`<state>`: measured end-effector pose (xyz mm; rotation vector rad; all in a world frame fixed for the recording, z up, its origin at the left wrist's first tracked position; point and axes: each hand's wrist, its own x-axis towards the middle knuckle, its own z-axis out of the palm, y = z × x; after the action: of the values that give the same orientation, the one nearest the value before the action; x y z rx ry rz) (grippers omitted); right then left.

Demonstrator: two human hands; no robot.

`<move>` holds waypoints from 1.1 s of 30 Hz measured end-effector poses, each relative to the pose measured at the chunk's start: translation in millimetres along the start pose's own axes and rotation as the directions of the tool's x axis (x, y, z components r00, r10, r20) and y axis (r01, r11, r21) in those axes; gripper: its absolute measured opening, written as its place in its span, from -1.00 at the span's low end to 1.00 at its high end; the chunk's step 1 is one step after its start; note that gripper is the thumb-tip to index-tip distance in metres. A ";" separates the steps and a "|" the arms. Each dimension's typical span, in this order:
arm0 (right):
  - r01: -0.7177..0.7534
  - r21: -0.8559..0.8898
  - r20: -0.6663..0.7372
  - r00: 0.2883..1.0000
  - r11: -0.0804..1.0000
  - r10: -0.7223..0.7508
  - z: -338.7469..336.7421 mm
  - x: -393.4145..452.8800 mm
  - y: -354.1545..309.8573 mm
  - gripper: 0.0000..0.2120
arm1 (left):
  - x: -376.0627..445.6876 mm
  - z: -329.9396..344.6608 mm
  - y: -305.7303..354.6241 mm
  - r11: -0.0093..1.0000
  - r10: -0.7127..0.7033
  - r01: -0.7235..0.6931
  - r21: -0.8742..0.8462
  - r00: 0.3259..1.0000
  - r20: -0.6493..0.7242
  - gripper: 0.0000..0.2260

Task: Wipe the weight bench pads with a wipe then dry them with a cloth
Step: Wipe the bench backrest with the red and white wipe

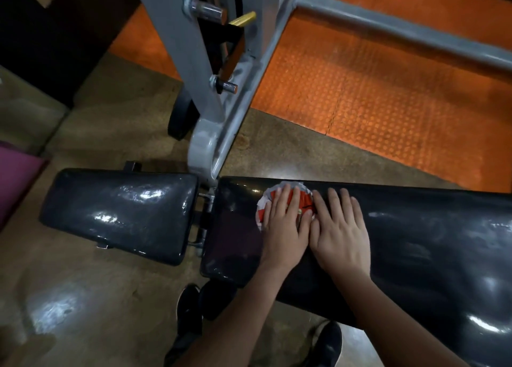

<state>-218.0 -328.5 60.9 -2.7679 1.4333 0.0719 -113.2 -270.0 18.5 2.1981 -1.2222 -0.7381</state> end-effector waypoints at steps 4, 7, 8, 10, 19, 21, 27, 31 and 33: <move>0.013 -0.004 -0.004 1.000 1.000 -0.013 5.9 -0.3 3.6 -0.47 | 7.2 0.6 -5.4 0.991 0.118 -0.117 0.062 0.993 -0.018 -0.51; 0.023 -0.033 -0.010 1.000 0.999 -0.024 7.5 -0.8 6.3 -0.47 | 22.6 -7.6 -14.5 0.975 0.216 -0.215 0.057 0.976 -0.015 -0.54; 0.026 -0.035 -0.014 1.000 0.999 -0.026 8.2 -1.1 5.8 -0.47 | 29.7 -10.7 -21.8 0.975 0.218 -0.217 0.051 0.976 -0.008 -0.55; 0.008 -0.037 -0.026 1.000 0.999 -0.009 8.8 0.4 3.7 -0.46 | 51.3 -15.0 -48.1 0.983 0.165 -0.165 0.084 0.986 0.005 -0.58; -0.007 -0.052 -0.055 0.998 0.999 0.004 12.3 1.9 1.9 -0.47 | 84.6 -41.3 -185.7 0.955 -0.297 0.298 0.014 0.954 -0.051 -0.59; 0.002 -0.051 -0.047 0.999 0.999 -0.004 12.1 2.3 1.0 -0.48 | 81.0 -31.7 -164.9 0.945 -0.315 0.324 0.032 0.935 -0.163 -0.60; -0.044 0.071 -0.087 0.995 0.997 0.050 5.7 -0.4 1.1 -0.45 | 62.9 0.4 -8.7 0.976 0.206 -0.189 0.110 0.964 -0.167 -0.73; -0.116 0.097 -0.082 0.989 0.988 0.124 3.2 0.4 6.9 -0.42 | 72.3 14.9 43.8 0.963 0.269 -0.270 -0.020 0.962 -0.055 -0.72; -0.114 0.062 -0.070 0.991 0.992 0.118 6.7 -0.1 3.1 -0.43 | 79.4 5.5 12.9 0.949 0.316 -0.316 0.002 0.948 -0.021 -0.72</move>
<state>-220.8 -329.9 54.2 -2.6656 1.5864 -0.0686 -89.1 -346.0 6.4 1.9362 -1.5157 -0.5810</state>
